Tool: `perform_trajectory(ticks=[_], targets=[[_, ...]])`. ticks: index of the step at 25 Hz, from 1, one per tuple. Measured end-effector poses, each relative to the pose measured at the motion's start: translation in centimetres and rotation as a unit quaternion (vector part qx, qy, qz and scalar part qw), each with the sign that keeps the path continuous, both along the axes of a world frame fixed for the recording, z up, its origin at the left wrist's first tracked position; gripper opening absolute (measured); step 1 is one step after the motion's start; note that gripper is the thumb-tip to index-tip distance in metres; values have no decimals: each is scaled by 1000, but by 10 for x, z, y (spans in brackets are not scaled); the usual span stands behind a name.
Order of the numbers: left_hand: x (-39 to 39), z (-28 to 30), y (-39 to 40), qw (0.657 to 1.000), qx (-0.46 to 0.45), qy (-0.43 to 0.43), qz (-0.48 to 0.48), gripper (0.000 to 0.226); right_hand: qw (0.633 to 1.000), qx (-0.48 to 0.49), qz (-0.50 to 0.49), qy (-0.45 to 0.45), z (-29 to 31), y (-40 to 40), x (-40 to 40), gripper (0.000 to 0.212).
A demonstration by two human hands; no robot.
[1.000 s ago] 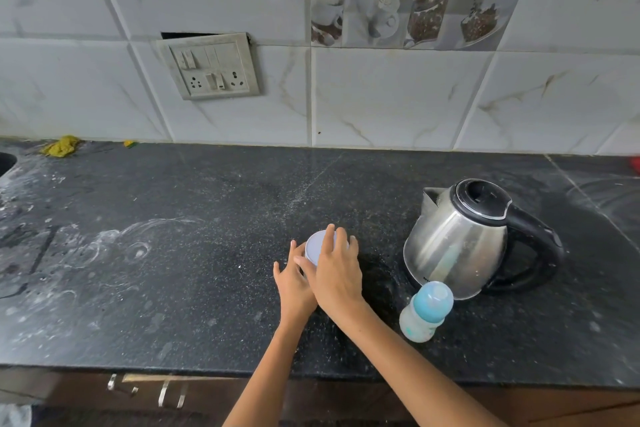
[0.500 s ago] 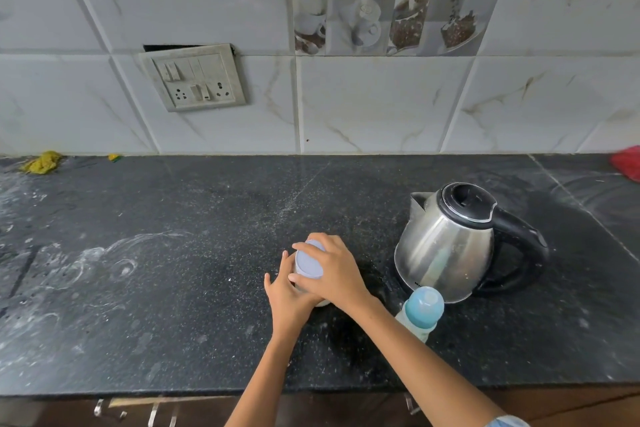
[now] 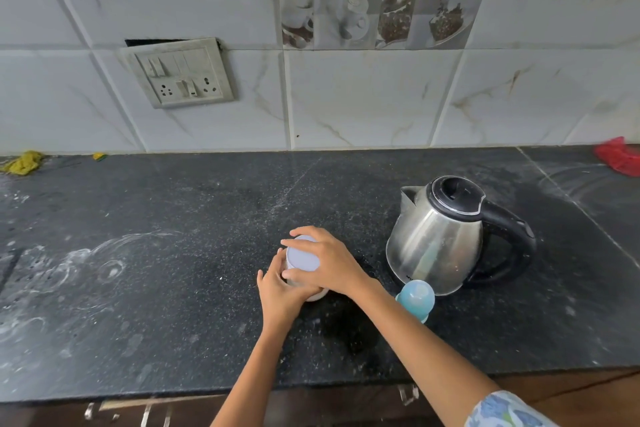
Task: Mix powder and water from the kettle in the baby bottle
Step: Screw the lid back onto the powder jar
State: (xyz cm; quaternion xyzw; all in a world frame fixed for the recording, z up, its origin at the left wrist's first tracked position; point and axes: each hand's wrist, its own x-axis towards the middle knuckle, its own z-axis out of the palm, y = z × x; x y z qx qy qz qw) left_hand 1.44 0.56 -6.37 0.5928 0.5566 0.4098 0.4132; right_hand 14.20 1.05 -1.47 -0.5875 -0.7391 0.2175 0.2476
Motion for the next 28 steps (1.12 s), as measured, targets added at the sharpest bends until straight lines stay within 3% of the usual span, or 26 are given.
perform_trajectory(ticks=[2, 5, 8, 10, 12, 15, 18, 21, 23, 25, 28], targets=[[4, -2, -2, 999, 25, 2, 22, 74, 999, 42, -30, 14, -7, -1, -7, 50], [8, -9, -1, 997, 43, 31, 48, 61, 978, 90, -186, 20, -21, -5, -39, 45], [7, -15, 1, 995, 44, 57, 61, 46, 945, 76, -317, 5, -20, -7, -63, 47], [7, -13, -1, 996, 31, 48, 61, 50, 962, 49, -267, -13, -19, -6, -51, 56], [7, -10, -3, 998, 14, 29, 50, 71, 990, 28, -132, -28, -13, -3, -25, 64], [6, -7, -3, 999, -6, 9, 34, 91, 998, 47, 9, -34, -6, 3, 0, 58], [5, -7, -2, 999, 13, 24, 37, 82, 993, 92, -79, -3, -17, 1, -16, 46], [6, -13, 0, 994, 46, 77, 58, 49, 960, 96, -264, -4, -24, -3, -53, 43], [7, -16, 0, 992, 56, 89, 68, 32, 938, 81, -337, 6, -21, -3, -67, 45], [8, -14, -2, 993, 49, 84, 67, 33, 938, 67, -340, 0, -18, -5, -68, 51], [5, -7, -6, 992, 53, 107, 35, 58, 969, 15, -244, 17, -8, -9, -49, 67]])
